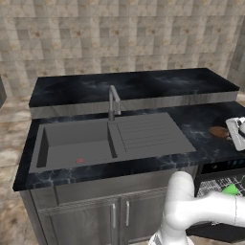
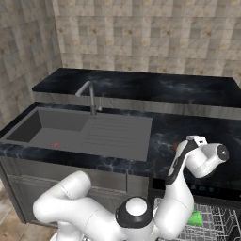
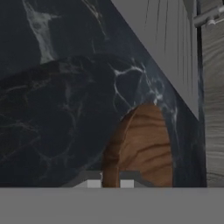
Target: Pick up the cup and bowl from the counter, place them in the dishwasher, and close the dishwasher door.
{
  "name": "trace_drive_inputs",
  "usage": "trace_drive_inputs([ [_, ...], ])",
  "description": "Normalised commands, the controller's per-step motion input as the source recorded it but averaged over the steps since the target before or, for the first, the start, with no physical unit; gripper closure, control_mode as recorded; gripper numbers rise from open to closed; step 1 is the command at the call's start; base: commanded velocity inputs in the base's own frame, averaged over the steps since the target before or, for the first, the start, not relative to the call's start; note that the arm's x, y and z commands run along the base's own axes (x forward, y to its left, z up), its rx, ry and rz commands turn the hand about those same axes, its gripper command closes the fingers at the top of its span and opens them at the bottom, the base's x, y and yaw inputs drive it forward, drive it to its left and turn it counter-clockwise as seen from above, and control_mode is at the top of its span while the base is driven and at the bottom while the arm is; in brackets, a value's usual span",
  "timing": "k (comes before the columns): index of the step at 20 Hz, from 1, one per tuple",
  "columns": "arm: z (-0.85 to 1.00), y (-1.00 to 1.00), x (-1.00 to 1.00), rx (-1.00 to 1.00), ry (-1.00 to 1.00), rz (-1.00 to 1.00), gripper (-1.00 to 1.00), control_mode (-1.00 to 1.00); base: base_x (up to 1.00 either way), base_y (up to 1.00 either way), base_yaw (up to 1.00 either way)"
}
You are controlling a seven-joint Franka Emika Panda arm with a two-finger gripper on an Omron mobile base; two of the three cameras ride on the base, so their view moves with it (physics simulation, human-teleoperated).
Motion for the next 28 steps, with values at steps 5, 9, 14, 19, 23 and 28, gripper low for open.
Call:
trace_drive_inputs([
  [5, -0.01, 0.00, -0.17, 0.00, 0.00, 0.00, 1.00, -1.00, 0.00, 0.00, 0.00],
  [9, 0.00, 0.00, -0.42, 0.00, -0.01, 0.00, 1.00, -1.00, 0.00, 0.00, 0.00],
  [14, 0.02, 0.00, -0.47, 0.00, -0.03, 0.00, 1.00, -1.00, 0.00, 0.00, 0.00],
  [19, 0.19, 0.00, -0.55, 0.00, -0.06, 0.00, 1.00, -1.00, 0.00, 0.00, 0.00],
  [23, 0.24, 0.00, -0.59, 0.00, -0.07, 0.00, 1.00, -1.00, 0.00, 0.00, 0.00],
  [28, 0.22, -0.01, -0.58, 0.00, -0.05, 0.00, 1.00, -1.00, 0.00, 0.00, 0.00],
])
